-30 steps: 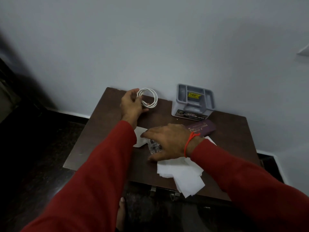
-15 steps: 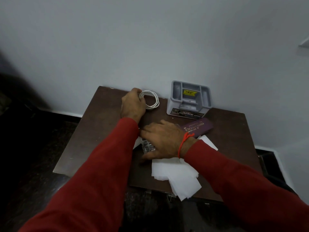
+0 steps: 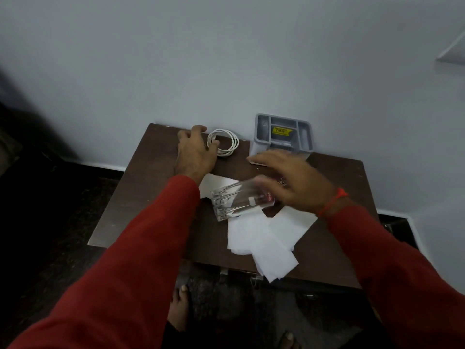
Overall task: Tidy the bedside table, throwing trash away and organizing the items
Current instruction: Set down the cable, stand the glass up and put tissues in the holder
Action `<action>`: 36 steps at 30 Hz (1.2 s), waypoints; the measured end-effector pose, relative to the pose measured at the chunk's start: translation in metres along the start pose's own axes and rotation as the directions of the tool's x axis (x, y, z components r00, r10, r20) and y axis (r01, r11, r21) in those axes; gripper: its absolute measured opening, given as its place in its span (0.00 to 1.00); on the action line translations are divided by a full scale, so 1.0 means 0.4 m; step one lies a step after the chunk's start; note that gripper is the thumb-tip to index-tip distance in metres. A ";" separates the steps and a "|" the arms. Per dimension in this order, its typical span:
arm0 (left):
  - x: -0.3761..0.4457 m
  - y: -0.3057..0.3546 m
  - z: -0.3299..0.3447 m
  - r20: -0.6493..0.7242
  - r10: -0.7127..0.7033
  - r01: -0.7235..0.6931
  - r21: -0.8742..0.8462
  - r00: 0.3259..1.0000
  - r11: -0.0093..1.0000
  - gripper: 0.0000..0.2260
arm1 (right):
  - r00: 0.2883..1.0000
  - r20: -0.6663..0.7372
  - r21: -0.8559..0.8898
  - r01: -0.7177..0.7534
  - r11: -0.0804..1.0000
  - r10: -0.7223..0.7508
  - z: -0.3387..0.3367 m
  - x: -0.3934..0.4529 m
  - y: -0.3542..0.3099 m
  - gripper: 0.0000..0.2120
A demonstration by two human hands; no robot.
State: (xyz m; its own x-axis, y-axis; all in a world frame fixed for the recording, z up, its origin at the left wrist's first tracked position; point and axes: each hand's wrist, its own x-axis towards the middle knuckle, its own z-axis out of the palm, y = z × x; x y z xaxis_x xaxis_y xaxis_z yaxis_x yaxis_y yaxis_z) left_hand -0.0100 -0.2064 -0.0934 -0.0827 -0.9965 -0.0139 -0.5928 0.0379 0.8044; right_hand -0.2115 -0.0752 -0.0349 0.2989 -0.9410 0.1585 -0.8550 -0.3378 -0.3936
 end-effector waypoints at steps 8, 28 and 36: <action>-0.154 0.045 -0.039 0.445 0.155 -0.292 0.260 0.882 0.920 0.23 | 0.924 0.075 -0.257 -0.347 0.902 0.376 0.042 -0.125 0.141 0.29; -0.231 0.008 -0.074 0.499 0.112 -0.298 0.311 0.859 0.902 0.38 | 0.761 -0.349 0.088 -0.554 0.828 0.546 0.073 -0.237 -0.006 0.19; -0.272 0.020 -0.096 0.453 0.121 -0.281 0.304 0.883 0.910 0.42 | 0.815 -0.195 0.003 -0.555 0.832 0.545 0.115 -0.308 -0.106 0.23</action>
State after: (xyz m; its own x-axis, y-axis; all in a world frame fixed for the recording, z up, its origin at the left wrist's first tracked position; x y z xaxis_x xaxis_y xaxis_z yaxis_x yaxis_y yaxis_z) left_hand 0.0249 -0.1004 -0.0625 -0.5082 -0.8414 -0.1841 -0.7600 0.3375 0.5554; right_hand -0.1926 0.0544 -0.0795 -0.3049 -0.9480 0.0914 -0.8758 0.2414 -0.4179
